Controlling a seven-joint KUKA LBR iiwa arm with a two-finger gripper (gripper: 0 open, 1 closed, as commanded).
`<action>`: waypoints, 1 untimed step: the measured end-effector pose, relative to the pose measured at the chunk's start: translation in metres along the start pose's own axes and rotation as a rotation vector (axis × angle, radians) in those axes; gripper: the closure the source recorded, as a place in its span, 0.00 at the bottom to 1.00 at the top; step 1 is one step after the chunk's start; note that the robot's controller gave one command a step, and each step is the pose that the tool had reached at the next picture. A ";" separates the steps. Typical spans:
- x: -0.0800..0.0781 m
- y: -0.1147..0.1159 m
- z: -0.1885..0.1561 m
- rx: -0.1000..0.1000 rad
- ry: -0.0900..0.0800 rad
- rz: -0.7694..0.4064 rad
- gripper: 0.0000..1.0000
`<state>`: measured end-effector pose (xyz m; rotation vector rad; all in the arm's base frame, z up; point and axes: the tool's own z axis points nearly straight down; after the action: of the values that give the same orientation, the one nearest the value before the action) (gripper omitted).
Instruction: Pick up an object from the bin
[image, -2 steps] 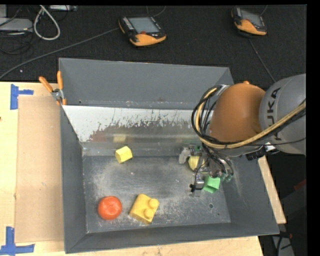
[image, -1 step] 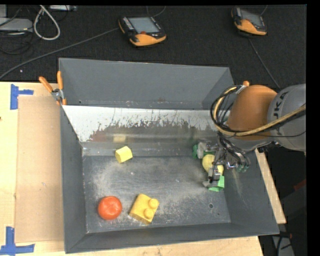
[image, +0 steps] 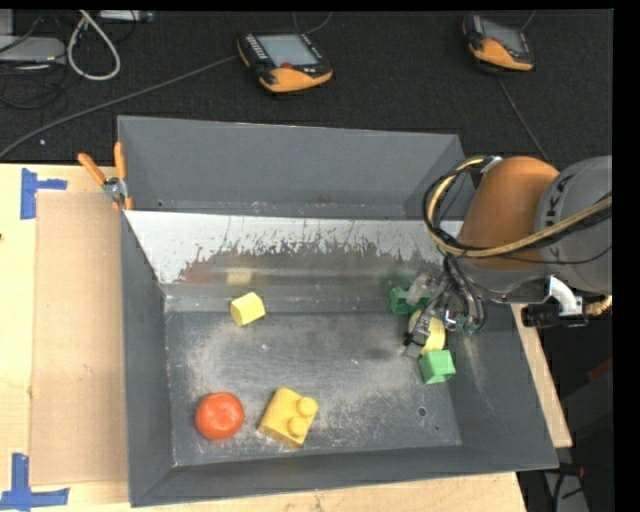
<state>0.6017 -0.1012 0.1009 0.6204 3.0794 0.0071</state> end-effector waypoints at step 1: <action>-0.007 -0.026 0.000 0.000 -0.004 -0.262 0.00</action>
Offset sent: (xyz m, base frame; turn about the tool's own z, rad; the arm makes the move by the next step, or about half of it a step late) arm 0.0169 -0.0482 -0.0309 0.2727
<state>0.5982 -0.1274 0.1005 0.2130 3.1297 0.0054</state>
